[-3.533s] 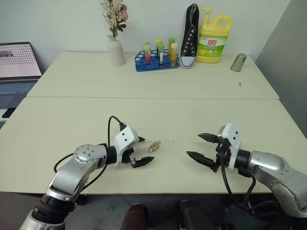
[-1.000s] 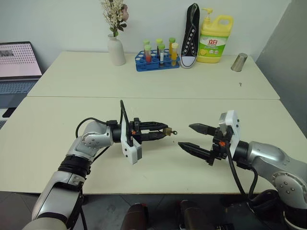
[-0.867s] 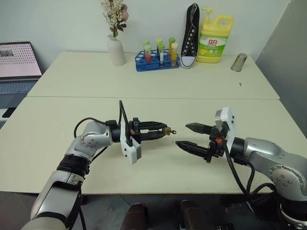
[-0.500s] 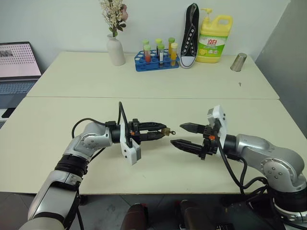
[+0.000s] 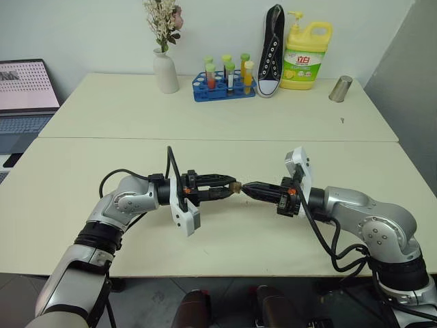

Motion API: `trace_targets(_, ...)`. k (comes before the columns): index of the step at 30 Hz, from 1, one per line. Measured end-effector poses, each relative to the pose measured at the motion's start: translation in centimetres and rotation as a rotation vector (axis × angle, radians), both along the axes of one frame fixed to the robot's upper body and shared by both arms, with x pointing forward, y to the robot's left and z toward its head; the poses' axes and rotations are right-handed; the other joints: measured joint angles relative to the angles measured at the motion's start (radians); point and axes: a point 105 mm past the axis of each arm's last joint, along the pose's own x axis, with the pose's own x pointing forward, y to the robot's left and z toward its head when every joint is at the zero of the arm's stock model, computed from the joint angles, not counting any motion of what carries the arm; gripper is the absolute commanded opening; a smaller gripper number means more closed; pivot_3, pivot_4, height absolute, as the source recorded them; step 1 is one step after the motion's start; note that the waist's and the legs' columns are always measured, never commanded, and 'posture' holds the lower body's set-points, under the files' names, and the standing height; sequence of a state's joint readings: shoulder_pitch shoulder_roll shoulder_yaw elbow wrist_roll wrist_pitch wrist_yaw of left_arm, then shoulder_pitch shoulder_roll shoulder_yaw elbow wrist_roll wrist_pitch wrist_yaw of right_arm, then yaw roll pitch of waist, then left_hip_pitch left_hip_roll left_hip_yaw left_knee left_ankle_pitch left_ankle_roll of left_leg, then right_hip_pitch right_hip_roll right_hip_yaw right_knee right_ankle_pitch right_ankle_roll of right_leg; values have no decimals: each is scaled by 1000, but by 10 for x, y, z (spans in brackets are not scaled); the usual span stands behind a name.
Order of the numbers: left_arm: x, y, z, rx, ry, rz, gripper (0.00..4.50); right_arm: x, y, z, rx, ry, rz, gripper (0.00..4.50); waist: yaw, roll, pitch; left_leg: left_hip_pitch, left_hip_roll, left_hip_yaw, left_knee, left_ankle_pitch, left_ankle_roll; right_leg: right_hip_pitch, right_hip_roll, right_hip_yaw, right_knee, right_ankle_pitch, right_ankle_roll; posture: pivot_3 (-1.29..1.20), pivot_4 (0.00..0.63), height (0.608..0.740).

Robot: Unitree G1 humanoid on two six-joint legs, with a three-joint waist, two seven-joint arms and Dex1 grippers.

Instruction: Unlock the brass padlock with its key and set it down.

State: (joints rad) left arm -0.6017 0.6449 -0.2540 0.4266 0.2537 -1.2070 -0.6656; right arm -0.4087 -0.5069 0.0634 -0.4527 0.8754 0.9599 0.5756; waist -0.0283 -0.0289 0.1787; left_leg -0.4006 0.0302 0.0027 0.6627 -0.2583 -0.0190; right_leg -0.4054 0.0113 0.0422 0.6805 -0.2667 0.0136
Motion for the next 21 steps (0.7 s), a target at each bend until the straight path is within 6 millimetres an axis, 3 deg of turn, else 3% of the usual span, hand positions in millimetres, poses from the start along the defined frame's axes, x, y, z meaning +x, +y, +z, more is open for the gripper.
trace_targets(8,-2,-1,0,15,-4,-1,957,0,-1,-1,5,26,6,0,0,0,0,0,0,0,0,0,0,0,0,0,0,0,0,0,150,740)
trace_targets(21,-1,-5,2,20,-25,7,957,7,-7,4,50,273,20,0,0,0,0,0,1,0,0,0,0,0,-3,0,0,0,0,0,150,740)
